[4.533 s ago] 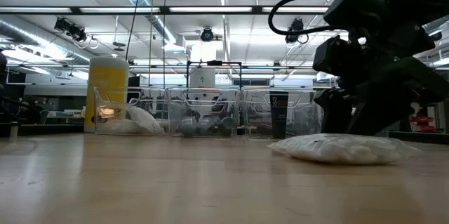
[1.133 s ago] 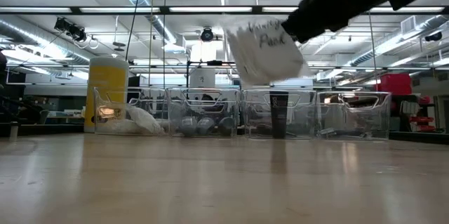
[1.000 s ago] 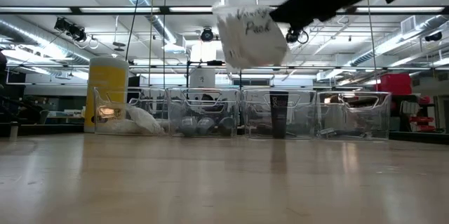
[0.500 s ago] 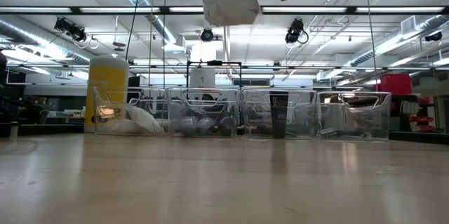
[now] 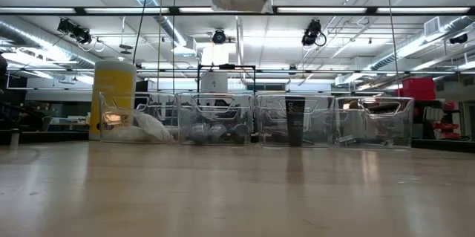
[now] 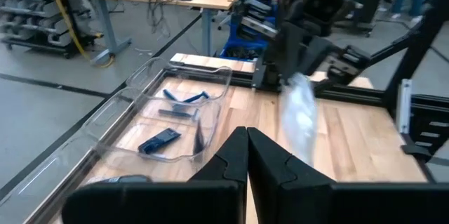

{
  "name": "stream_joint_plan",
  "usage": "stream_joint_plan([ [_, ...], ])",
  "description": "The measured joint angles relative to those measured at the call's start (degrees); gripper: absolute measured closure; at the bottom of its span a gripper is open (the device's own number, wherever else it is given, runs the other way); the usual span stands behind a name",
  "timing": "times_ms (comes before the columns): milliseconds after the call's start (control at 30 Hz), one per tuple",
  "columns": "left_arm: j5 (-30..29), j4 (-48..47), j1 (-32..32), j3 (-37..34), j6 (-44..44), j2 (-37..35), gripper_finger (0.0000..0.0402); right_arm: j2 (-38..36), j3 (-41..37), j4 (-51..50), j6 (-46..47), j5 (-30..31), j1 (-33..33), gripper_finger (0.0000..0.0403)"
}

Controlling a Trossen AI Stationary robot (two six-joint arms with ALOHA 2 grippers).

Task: Pick & Place Travel size toiletries
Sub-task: Put the white cotton pack into the left transparent bin

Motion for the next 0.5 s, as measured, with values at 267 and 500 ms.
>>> stream_joint_plan([
  [267, 0.6, 5.3, 0.0, 0.0, 0.2, 1.1, 0.0378, 0.0, 0.1, 9.3, -1.7, 2.7, -0.7, 0.0395],
  [500, 4.1, 9.9, 0.0, 0.0, 1.9, 2.7, 0.0365, 0.0, 0.1, 12.0, -2.7, 5.2, -1.2, 0.0395],
])
